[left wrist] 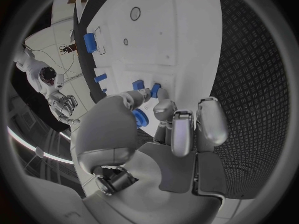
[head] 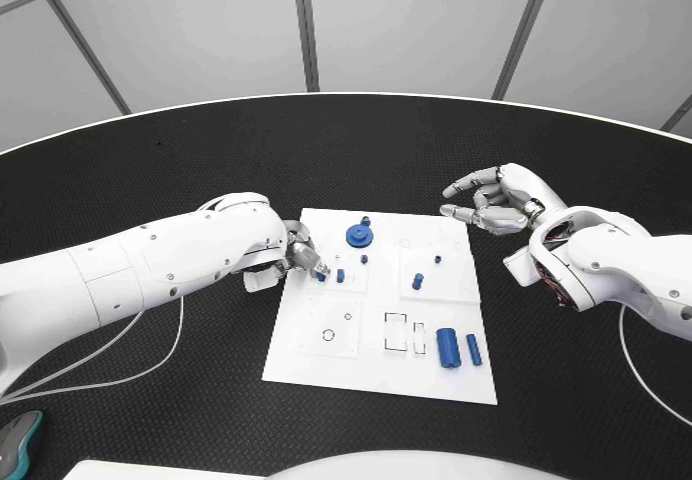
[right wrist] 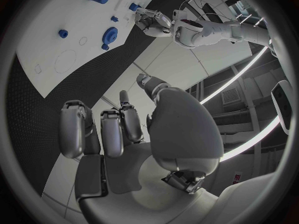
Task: Assemble the parts on the task board
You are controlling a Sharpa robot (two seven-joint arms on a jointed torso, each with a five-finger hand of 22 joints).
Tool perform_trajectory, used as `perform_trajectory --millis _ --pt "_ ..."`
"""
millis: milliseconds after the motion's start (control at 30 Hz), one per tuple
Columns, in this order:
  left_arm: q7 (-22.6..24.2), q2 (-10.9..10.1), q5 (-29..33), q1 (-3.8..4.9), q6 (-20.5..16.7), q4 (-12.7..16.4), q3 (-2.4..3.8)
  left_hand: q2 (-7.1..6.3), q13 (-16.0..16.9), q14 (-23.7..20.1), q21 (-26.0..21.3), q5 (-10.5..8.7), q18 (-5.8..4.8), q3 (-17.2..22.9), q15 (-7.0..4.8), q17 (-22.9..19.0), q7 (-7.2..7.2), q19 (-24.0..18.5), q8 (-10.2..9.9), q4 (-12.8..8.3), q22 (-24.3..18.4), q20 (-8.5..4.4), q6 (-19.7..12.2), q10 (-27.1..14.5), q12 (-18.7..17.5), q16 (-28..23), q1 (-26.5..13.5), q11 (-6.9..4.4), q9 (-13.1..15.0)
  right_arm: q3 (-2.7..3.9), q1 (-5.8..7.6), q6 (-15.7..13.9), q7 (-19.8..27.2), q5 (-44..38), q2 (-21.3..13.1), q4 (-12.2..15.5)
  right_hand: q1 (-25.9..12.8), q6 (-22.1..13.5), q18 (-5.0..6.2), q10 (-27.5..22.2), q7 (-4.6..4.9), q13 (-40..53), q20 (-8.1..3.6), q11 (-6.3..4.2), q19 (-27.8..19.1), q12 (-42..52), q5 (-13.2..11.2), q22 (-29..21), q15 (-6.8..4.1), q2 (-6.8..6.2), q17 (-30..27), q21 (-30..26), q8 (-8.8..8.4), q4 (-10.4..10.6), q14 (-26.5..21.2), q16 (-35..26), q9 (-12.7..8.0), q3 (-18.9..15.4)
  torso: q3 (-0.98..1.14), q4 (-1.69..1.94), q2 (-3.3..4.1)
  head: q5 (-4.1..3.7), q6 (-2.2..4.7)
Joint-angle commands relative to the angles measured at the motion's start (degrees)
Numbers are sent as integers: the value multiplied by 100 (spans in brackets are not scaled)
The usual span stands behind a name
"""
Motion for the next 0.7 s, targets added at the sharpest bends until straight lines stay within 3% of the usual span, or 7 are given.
perform_trajectory --millis 33,433,600,700 --pt "-6 0 2 0 -12 -11 0 -44 4 478 28 -34 -97 -80 -39 1062 -16 23 -16 32 6 -33 32 -11 27 23 -35 -16 -9 0 0 -3 2 0 0 -1 -17 -22 62 -7 -4 488 -48 -13 112 11 33 286 -40 -17 934 -35 41 39 464 -42 -7 -1 0 0 -2 -1 -2" --pt "-32 -3 30 0 -21 -45 0 -62 18 480 29 -33 -101 -768 -36 1070 -11 35 -34 367 27 -31 86 -12 32 26 -50 -11 -36 0 0 -7 1 0 -2 -4 -21 -25 63 -9 -4 485 -48 -12 111 8 32 284 -40 -20 925 -38 41 42 462 -46 -8 -4 0 0 0 -1 -2" --pt "-33 -15 57 -1 -33 -48 0 -65 33 482 33 -28 -104 -1319 -30 1076 -4 43 -45 620 46 -27 104 -8 40 29 -10 -5 -49 0 0 -9 0 0 -1 -8 -21 -25 63 -9 -4 485 -48 -12 111 8 32 284 -40 -20 925 -38 41 42 462 -46 -8 -4 2 1 -4 1 -2" --pt "-26 -25 71 -1 -63 -44 0 -39 35 483 39 -29 -106 -1589 -24 1080 5 49 -53 669 60 -23 110 -7 42 31 -72 3 -56 0 0 -12 2 0 1 -12 -21 -25 63 -9 -4 485 -48 -12 111 8 32 284 -40 -20 925 -38 41 42 462 -46 -8 -4 1 2 -2 -2 0"
